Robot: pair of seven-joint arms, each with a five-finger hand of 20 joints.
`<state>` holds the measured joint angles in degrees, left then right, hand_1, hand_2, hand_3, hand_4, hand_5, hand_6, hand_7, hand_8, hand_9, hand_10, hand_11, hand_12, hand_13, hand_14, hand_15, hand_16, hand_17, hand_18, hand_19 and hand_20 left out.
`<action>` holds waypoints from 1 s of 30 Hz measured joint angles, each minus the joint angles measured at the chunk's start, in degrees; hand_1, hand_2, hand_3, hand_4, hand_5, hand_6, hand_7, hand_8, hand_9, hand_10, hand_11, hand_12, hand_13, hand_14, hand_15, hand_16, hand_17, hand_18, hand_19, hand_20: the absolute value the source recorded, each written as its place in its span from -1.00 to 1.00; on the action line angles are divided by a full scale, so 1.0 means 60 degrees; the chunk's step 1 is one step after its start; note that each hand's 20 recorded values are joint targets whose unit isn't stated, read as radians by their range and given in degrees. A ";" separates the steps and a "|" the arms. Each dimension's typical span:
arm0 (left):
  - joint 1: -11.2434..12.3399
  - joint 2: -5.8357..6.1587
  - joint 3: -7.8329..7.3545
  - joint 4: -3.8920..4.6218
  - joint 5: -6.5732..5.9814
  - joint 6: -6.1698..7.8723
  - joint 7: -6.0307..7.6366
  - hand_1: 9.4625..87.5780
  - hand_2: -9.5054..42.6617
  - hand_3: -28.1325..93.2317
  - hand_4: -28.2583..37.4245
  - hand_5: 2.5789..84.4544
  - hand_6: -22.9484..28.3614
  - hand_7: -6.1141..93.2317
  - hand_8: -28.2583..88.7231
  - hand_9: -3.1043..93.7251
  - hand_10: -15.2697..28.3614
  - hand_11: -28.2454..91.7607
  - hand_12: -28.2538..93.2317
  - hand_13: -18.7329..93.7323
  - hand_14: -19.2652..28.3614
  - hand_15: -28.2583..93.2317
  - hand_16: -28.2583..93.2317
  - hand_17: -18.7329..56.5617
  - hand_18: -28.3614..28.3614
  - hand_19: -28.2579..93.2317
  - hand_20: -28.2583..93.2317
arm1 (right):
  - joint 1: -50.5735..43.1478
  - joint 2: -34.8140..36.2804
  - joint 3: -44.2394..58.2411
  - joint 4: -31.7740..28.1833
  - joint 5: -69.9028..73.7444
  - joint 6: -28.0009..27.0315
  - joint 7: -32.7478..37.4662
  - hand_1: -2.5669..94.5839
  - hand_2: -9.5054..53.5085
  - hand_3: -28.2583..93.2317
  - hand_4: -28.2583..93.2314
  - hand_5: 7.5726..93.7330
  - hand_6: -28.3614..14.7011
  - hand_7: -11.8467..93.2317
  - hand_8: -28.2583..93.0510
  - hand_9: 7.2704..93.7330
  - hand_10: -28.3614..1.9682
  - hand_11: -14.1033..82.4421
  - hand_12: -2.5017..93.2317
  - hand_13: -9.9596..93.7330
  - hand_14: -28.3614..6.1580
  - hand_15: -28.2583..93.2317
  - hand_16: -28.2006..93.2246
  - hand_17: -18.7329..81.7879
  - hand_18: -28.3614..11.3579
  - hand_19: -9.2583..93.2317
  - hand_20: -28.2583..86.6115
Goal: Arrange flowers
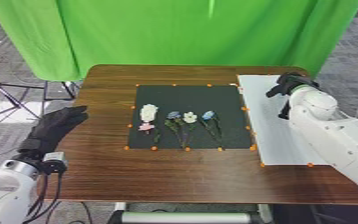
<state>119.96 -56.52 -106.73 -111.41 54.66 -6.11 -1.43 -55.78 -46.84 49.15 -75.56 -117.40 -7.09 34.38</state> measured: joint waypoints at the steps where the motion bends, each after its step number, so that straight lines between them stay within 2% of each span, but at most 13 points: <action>1: 0.0000 0.0000 -0.0001 0.0000 0.0000 0.0000 -0.0007 -0.56 -0.55 0.46 -0.72 0.03 0.05 -0.64 -0.63 -0.05 0.35 -0.25 -0.37 -0.15 0.48 -0.42 -0.51 -0.47 0.35 -0.46 -0.33 | -0.0058 0.0011 0.0042 0.0004 -0.0002 -0.0031 0.0016 -0.28 -1.00 0.50 -0.81 -0.23 0.21 -0.62 -0.62 -0.28 -0.28 -0.64 -0.70 0.77 0.40 0.57 -0.16 0.51 -0.38 1.00 0.48; 6: 0.0000 0.0000 -0.0009 -0.0001 0.0000 -0.0018 -0.0040 -0.56 -0.55 0.46 -0.72 0.03 0.05 -0.64 -0.63 -0.05 0.35 -0.25 -0.37 -0.15 0.48 -0.42 -0.50 -0.47 0.35 -0.46 -0.33 | -0.0357 0.0014 0.0190 0.0084 -0.0023 -0.0149 0.0046 -0.22 -1.00 0.52 -0.82 -0.19 0.28 -0.59 -0.63 -0.19 -0.22 -0.61 -0.70 0.79 0.41 0.57 -0.17 0.52 -0.39 1.00 0.48; 8: -0.0001 0.0000 -0.0010 -0.0001 0.0000 -0.0034 -0.0050 -0.56 -0.55 0.46 -0.72 0.03 0.05 -0.64 -0.63 -0.05 0.34 -0.25 -0.37 -0.15 0.48 -0.42 -0.50 -0.47 0.35 -0.46 -0.33 | -0.0458 0.0014 0.0189 0.0115 -0.0020 -0.0141 0.0046 -0.16 -1.00 0.54 -0.83 -0.11 0.31 -0.56 -0.65 -0.06 -0.13 -0.58 -0.68 0.81 0.42 0.57 -0.17 0.54 -0.38 1.00 0.49; 10: -0.0011 0.0000 -0.0009 0.0000 0.0000 -0.0044 -0.0058 -0.56 -0.55 0.46 -0.72 0.03 0.05 -0.64 -0.63 -0.05 0.34 -0.25 -0.37 -0.15 0.48 -0.42 -0.51 -0.47 0.35 -0.46 -0.33 | -0.0528 0.0015 0.0164 0.0116 -0.0022 -0.0004 0.0047 -0.07 -1.00 0.53 -0.83 0.03 0.31 -0.51 -0.67 0.17 0.01 -0.54 -0.65 0.87 0.46 0.54 -0.17 0.58 -0.36 1.00 0.50; 12: -0.0023 0.0000 -0.0009 0.0000 0.0003 -0.0056 -0.0067 -0.56 -0.55 0.46 -0.72 0.03 0.05 -0.64 -0.63 -0.05 0.34 -0.25 -0.37 -0.15 0.48 -0.42 -0.51 -0.47 0.35 -0.46 -0.33 | -0.0529 0.0026 0.0083 0.0116 -0.0030 0.0410 0.0047 0.03 -1.00 0.53 -0.84 0.20 0.35 -0.45 -0.69 0.41 0.02 -0.47 -0.62 0.93 0.53 0.52 -0.16 0.63 -0.31 1.00 0.52; 14: -0.0027 0.0000 -0.0009 0.0001 0.0005 -0.0069 -0.0074 -0.56 -0.55 0.46 -0.72 0.03 0.05 -0.64 -0.63 -0.05 0.34 -0.25 -0.37 -0.15 0.48 -0.42 -0.51 -0.47 0.35 -0.46 -0.33 | -0.0521 0.0047 -0.0040 0.0117 -0.0028 0.0934 0.0046 0.17 -1.00 0.44 -0.84 0.34 0.30 -0.41 -0.50 0.53 0.03 -0.43 -0.58 0.96 0.57 0.52 -0.14 0.66 -0.29 1.00 0.54; 19: -0.0028 0.0000 -0.0008 0.0002 0.0011 -0.0086 -0.0096 -0.56 -0.54 0.46 -0.73 0.03 0.05 -0.64 -0.63 -0.05 0.35 -0.25 -0.37 -0.15 0.48 -0.42 -0.50 -0.47 0.35 -0.46 -0.33 | -0.0490 0.0114 -0.0398 0.0114 -0.0038 0.1765 0.0018 0.33 -1.00 0.38 -0.82 0.56 0.31 -0.32 -0.42 0.77 0.09 -0.56 -0.31 0.99 0.63 0.53 -0.13 0.71 -0.25 1.00 0.57; 25: -0.0013 -0.0034 -0.0030 -0.0011 0.0013 -0.0086 -0.0100 -0.56 -0.54 0.46 -0.73 0.03 0.05 -0.64 -0.63 -0.05 0.34 -0.25 -0.37 -0.15 0.48 -0.42 -0.50 -0.47 0.35 -0.46 -0.33 | -0.0544 0.0322 -0.0552 -0.0199 -0.0006 0.1833 0.0002 0.36 -1.00 0.39 -0.83 0.61 0.30 -0.31 -0.43 0.83 0.17 -0.59 -0.25 1.00 0.67 0.55 -0.13 0.73 -0.22 1.00 0.59; 30: 0.0015 -0.0040 -0.0098 -0.0030 0.0013 -0.0080 -0.0105 -0.56 -0.54 0.46 -0.73 0.03 0.05 -0.64 -0.63 -0.05 0.34 -0.25 -0.37 -0.15 0.48 -0.42 -0.50 -0.47 0.35 -0.46 -0.33 | -0.0818 0.0778 -0.0404 -0.1175 0.0492 0.1984 0.0031 0.36 -1.00 0.39 -0.82 0.63 0.29 -0.32 -0.43 0.85 0.13 -0.59 -0.24 1.00 0.68 0.56 -0.13 0.74 -0.22 1.00 0.61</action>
<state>120.05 -56.76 -107.32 -111.59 54.74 -6.59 -2.06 -60.69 -42.18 46.72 -82.60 -114.44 4.81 34.57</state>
